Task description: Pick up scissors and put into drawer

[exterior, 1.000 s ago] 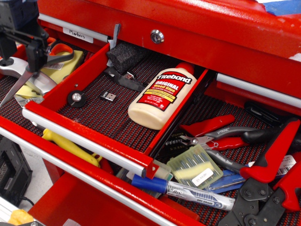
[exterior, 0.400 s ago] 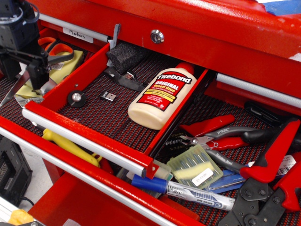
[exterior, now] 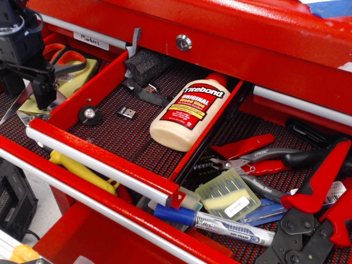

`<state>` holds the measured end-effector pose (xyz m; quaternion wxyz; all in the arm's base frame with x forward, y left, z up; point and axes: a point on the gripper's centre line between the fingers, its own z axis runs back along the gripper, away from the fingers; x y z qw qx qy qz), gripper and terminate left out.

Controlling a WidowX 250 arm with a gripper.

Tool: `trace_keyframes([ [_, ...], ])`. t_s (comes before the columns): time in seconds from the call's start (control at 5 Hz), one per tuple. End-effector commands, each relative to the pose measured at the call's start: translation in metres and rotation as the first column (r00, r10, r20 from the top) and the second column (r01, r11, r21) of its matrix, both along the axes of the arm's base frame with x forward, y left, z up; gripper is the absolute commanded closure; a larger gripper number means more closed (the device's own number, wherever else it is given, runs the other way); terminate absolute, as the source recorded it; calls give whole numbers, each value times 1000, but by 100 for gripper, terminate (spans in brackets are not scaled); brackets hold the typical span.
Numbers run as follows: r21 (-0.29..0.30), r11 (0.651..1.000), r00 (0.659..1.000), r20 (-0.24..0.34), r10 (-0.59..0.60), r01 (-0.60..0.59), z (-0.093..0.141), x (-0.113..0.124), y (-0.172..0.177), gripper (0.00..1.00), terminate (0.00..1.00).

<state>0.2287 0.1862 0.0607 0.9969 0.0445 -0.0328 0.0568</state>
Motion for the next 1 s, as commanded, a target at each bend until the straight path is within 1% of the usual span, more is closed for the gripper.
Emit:
trace_keyframes([
  [0.0, -6, 1000, 1000, 9, 8, -8, 10, 2, -3, 100, 0],
  [0.2, -18, 1000, 1000, -26, 17, -17, 16, 1, -6, 100, 0],
  [0.4, -9, 999, 997, -57, 41, -42, 24, -3, -15, 100, 0],
  [0.6, 73, 996, 995, -82, 63, -57, 45, -10, -18, 100, 0],
  [0.8, 136, 984, 984, -123, 128, -111, 79, -17, -29, 100, 0],
])
